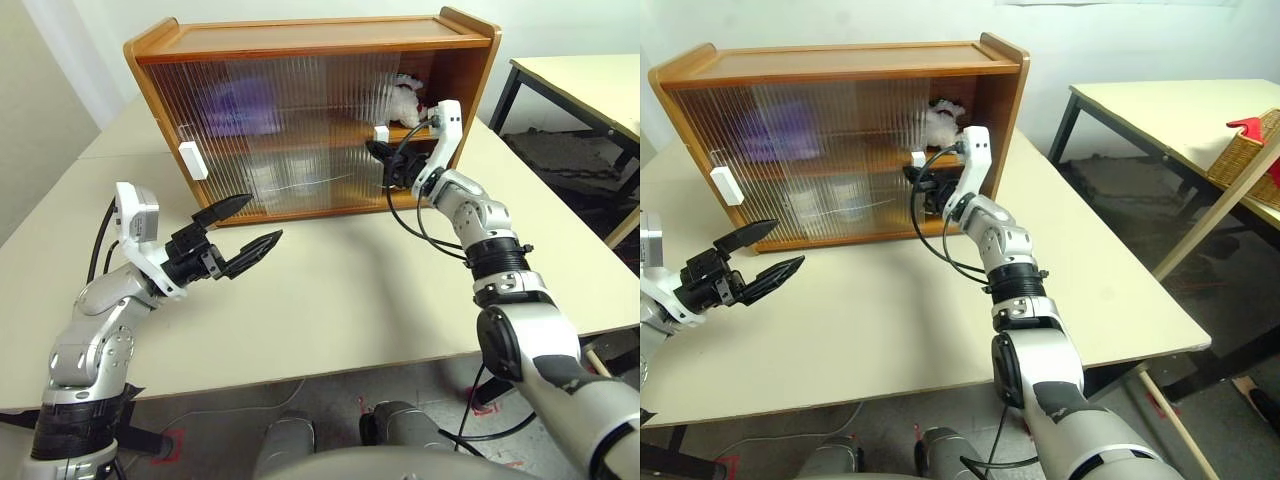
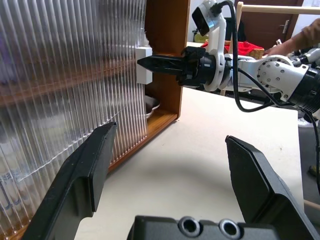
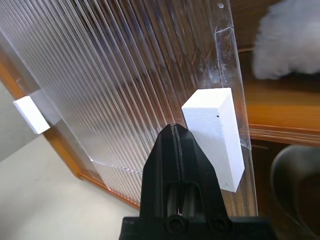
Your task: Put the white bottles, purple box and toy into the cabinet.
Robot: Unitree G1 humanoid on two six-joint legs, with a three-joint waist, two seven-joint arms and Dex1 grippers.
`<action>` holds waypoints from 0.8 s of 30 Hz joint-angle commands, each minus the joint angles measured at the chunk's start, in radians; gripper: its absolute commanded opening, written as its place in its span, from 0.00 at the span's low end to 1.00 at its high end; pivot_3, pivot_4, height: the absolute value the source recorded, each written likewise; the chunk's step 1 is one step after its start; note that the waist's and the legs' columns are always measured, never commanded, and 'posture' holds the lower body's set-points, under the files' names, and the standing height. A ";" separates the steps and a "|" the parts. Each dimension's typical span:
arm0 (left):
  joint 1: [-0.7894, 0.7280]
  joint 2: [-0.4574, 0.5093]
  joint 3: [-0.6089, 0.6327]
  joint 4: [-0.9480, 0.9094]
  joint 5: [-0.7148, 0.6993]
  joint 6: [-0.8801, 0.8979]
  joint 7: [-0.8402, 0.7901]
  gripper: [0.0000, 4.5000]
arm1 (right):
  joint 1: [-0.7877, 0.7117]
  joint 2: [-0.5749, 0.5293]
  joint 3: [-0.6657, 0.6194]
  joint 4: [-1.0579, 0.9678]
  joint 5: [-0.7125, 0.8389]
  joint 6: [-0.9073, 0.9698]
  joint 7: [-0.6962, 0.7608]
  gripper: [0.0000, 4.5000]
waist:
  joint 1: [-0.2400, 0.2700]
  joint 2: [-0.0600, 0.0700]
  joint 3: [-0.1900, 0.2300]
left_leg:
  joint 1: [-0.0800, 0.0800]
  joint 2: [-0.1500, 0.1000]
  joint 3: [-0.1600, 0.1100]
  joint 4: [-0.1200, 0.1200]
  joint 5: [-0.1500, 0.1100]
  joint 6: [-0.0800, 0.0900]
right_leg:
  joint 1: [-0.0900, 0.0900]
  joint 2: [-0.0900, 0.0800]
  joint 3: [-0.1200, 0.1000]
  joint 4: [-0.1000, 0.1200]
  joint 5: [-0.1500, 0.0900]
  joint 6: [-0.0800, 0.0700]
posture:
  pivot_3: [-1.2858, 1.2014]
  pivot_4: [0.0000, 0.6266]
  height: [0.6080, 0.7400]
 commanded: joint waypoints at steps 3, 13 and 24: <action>-0.004 -0.001 -0.004 0.016 0.015 -0.010 -0.006 1.00 | 0.001 -0.078 -0.073 0.050 -0.016 -0.045 -0.057 0.01 | 0.000 0.000 0.000 | -0.001 0.000 0.000 0.000 0.000 0.000 | 0.000 -0.001 0.000 -0.001 0.000 0.000 | 0.48 0.00 1.00; -0.014 0.001 -0.009 0.013 0.012 -0.004 -0.003 1.00 | 0.024 -0.103 -0.086 0.052 -0.011 -0.056 -0.055 0.01 | -0.007 0.000 0.000 | -0.003 -0.001 0.002 0.000 0.000 0.000 | -0.002 -0.003 0.000 -0.001 0.000 0.002 | 0.48 0.00 1.00; -0.019 0.003 -0.007 0.040 0.017 -0.017 -0.026 1.00 | 0.036 -0.138 -0.101 0.045 -0.014 -0.055 -0.078 0.01 | -0.009 0.001 0.000 | -0.003 -0.001 0.002 0.000 0.001 0.001 | -0.002 -0.003 0.000 -0.001 0.000 0.003 | 0.48 0.00 1.00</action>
